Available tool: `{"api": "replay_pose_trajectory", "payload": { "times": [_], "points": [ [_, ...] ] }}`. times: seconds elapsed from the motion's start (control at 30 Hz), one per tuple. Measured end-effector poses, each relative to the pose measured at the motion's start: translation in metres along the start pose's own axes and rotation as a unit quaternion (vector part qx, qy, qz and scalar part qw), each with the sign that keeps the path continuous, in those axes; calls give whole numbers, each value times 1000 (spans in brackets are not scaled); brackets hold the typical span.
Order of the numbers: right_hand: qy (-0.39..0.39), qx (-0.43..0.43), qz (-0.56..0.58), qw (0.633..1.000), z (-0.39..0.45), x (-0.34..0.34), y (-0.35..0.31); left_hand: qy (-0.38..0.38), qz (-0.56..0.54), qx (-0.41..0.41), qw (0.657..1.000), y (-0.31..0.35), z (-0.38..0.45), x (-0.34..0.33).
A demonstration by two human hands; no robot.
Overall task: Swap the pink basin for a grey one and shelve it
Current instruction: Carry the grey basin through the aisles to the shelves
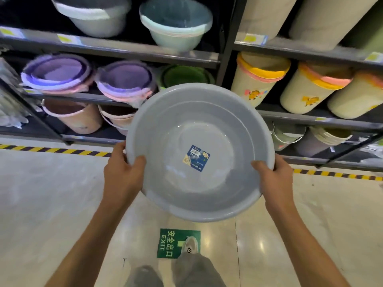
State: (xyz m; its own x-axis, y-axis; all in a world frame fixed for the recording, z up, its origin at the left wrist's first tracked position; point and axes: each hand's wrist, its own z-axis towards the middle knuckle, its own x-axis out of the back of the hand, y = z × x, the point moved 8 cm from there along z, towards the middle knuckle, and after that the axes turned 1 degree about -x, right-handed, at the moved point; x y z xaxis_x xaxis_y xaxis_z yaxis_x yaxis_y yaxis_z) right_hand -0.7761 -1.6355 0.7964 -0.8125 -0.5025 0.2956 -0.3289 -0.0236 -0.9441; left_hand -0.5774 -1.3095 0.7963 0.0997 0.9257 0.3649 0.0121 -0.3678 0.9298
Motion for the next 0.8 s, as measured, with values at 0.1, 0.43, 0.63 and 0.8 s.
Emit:
{"api": "replay_pose_trajectory", "payload": {
  "times": [0.1,0.43,0.63,0.8],
  "points": [
    [-16,2,-32,999,37,-28,12,-10,58,-5,998,-10,30,-23],
    [-24,-22,-152,988,126,-121,88,-113,131,56,983,-122,137,-102],
    [-33,-51,-186,981,180,-188,174,-158,166,100,968,-225,207,-160],
    [-33,-69,-205,976,229,-231,265,-191,198,111,955,-318,247,-218]
  ]
}}
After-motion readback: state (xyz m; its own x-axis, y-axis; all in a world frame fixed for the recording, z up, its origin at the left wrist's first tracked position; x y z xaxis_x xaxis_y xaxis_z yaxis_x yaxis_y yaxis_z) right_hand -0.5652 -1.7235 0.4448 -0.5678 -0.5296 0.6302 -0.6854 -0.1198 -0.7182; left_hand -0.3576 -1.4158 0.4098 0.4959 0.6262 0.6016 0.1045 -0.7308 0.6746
